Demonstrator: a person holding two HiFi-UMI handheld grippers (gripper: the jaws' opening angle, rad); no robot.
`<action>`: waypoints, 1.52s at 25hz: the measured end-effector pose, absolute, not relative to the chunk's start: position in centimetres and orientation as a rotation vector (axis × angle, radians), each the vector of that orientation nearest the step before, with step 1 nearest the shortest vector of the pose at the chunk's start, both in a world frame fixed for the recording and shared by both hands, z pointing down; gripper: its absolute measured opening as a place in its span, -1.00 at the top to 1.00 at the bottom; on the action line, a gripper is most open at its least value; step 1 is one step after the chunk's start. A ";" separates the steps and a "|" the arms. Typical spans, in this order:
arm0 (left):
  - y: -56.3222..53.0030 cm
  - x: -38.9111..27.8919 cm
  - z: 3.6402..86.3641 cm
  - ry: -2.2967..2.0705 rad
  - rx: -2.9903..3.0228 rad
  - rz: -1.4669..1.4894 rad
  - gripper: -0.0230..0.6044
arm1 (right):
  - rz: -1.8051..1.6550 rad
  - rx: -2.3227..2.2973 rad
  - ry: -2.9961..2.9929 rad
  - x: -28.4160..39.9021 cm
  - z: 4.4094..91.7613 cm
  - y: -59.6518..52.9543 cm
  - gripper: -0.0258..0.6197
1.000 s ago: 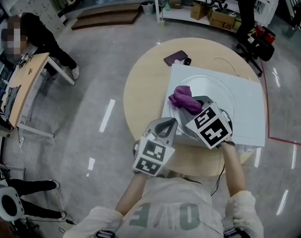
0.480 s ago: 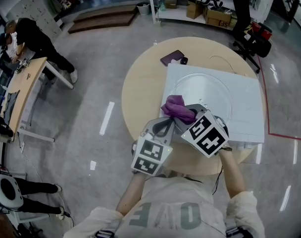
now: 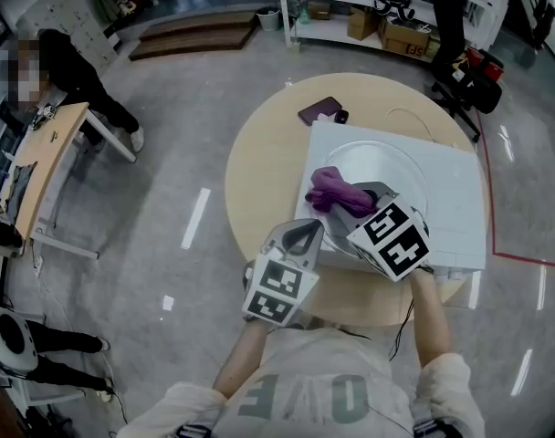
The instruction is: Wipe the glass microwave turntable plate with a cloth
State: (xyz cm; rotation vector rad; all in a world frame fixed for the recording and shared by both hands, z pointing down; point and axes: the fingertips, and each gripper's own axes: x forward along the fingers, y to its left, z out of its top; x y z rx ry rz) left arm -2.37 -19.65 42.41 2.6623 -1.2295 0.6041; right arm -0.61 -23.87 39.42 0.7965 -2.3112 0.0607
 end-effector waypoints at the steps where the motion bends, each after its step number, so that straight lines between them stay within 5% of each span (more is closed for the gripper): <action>1: -19.7 -2.3 42.4 -1.231 2.662 0.604 0.92 | 0.052 0.847 -2.308 0.1 38.8 -24.9 0.77; 15: -19.8 -2.5 42.4 -1.237 2.644 0.572 0.92 | 0.039 1.134 -2.132 5.6 39.9 -33.4 0.77; 38: -19.8 -2.7 42.4 -1.256 2.644 0.604 0.92 | -0.055 0.767 -2.224 0.9 41.2 -18.1 0.77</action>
